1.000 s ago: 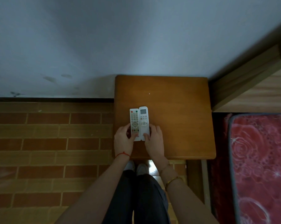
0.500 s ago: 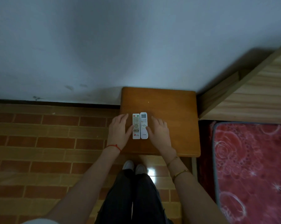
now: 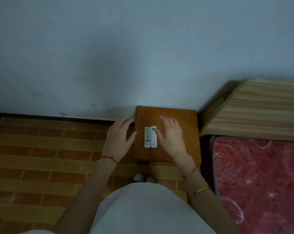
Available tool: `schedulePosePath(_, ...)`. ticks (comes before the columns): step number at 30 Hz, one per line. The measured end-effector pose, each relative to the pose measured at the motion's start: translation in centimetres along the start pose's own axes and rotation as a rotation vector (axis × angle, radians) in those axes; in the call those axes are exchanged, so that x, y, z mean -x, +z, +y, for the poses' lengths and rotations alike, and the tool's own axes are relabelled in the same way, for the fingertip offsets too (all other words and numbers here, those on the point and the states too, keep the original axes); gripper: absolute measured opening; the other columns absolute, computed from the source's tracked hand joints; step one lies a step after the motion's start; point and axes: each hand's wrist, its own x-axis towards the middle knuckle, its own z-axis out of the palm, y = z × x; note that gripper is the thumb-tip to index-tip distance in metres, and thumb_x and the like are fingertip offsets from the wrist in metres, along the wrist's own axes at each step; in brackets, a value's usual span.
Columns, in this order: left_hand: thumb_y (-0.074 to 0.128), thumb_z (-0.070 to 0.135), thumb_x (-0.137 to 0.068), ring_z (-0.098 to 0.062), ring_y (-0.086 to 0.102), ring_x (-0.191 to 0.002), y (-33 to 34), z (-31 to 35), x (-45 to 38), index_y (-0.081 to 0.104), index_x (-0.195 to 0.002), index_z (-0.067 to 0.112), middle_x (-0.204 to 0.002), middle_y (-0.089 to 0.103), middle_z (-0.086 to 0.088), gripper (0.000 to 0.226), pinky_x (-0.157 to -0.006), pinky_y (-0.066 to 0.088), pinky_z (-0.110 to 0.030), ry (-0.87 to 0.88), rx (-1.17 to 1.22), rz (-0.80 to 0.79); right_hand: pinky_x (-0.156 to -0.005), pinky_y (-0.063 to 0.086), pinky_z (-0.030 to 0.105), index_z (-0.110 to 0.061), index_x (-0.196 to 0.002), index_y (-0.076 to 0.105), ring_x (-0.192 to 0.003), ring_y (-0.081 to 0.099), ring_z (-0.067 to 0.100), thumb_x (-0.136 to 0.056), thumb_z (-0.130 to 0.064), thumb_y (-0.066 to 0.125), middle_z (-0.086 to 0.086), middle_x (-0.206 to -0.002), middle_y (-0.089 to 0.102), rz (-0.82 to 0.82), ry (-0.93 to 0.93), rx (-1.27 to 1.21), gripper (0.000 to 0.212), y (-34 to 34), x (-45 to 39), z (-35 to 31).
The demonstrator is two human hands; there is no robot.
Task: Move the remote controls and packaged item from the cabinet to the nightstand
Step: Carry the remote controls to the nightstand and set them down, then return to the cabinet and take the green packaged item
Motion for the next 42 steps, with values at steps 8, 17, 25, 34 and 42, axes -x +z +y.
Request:
schedulePosePath(8,0.054,0.031,-0.095,-0.018,0.039,-0.137,-3.8,2.6,1.7,0.040,-0.145,0.018,-0.147,0.044,-0.001,0.053,-0.116,0.032,-0.040,0.043,0.018,0.006,-0.118,0.021,0.038,-0.016,-0.148,0.036,-0.145,0.025,0.022,-0.099,-0.038,0.047,0.003,-0.151,0.042,0.022,0.007,-0.001,0.055,-2.8,3.1,-1.9)
schedulePosePath(17,0.055,0.032,-0.095,-0.021,0.043,-0.131,-7.1,-2.0,7.9,0.047,-0.141,0.014,-0.140,0.050,-0.005,0.049,-0.111,0.038,-0.037,-0.149,0.004,0.217,-0.119,0.021,0.039,-0.013,-0.147,0.038,-0.145,0.026,0.025,-0.100,-0.034,0.048,0.006,-0.150,0.043,-0.108,-0.290,-0.005,0.053,-1.5,4.1,-9.0)
schedulePosePath(25,0.053,0.036,-0.096,-0.022,0.038,-0.137,-9.9,-7.6,19.8,0.044,-0.143,0.019,-0.145,0.045,-0.002,0.051,-0.115,0.032,-0.046,-0.533,-0.032,0.445,-0.118,0.028,0.043,-0.017,-0.146,0.039,-0.142,0.031,0.023,-0.099,-0.037,0.049,0.001,-0.147,0.046,-0.306,-0.630,0.016,0.052,3.4,6.4,-18.6)
schedulePosePath(34,0.057,0.031,-0.094,-0.023,0.045,-0.131,-12.3,-13.9,31.8,0.048,-0.139,0.016,-0.139,0.051,-0.004,0.049,-0.107,0.041,-0.050,-0.890,-0.024,0.686,-0.119,0.021,0.043,-0.019,-0.145,0.039,-0.145,0.027,0.023,-0.099,-0.039,0.047,0.001,-0.149,0.044,-0.528,-0.970,0.069,0.051,10.3,10.6,-30.5)
schedulePosePath(42,0.061,0.030,-0.090,-0.027,0.050,-0.126,-16.7,-21.7,40.8,0.053,-0.134,0.012,-0.134,0.055,-0.008,0.048,-0.102,0.045,-0.049,-1.163,-0.079,0.881,-0.120,0.021,0.043,-0.020,-0.148,0.034,-0.146,0.024,0.022,-0.099,-0.045,0.043,0.002,-0.152,0.038,-0.665,-1.226,0.119,0.056,18.0,15.1,-44.4)
